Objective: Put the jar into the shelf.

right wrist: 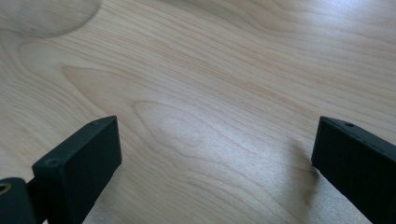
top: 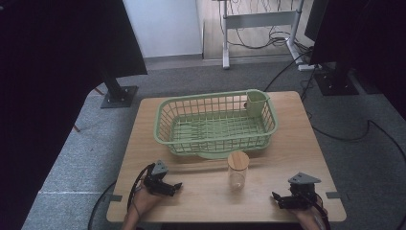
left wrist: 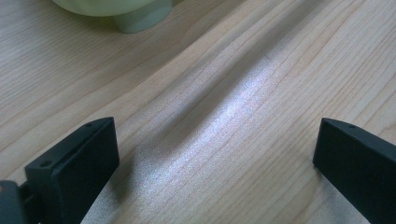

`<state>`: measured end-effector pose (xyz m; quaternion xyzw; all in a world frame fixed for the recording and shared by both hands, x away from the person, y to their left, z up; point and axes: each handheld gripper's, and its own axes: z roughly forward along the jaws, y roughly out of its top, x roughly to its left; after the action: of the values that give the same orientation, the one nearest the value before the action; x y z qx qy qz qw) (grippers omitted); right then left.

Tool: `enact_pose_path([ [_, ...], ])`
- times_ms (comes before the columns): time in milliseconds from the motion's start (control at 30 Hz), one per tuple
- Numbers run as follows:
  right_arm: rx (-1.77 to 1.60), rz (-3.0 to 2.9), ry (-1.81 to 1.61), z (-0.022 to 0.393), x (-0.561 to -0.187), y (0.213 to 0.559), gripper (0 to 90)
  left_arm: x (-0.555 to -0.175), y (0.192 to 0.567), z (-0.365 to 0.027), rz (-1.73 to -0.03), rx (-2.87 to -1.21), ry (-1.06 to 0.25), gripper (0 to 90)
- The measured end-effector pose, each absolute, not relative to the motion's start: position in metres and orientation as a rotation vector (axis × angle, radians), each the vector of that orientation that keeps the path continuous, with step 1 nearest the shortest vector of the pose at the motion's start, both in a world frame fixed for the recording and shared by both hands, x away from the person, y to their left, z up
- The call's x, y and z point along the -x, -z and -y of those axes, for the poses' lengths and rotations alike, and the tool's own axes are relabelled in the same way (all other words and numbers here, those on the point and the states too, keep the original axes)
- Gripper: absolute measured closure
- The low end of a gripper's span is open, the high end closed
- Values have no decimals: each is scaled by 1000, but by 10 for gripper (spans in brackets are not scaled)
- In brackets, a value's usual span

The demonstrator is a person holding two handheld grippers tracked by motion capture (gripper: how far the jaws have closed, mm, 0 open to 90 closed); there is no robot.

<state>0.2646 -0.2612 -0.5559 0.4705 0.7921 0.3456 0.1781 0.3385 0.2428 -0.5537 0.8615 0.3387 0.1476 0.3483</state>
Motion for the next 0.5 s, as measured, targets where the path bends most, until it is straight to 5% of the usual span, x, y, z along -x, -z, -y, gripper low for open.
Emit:
enact_pose_path([
  [500, -1252, -2254, -1038, 252, -260, 540, 19, -338, 554, -243, -879, -2233, -383, 0],
])
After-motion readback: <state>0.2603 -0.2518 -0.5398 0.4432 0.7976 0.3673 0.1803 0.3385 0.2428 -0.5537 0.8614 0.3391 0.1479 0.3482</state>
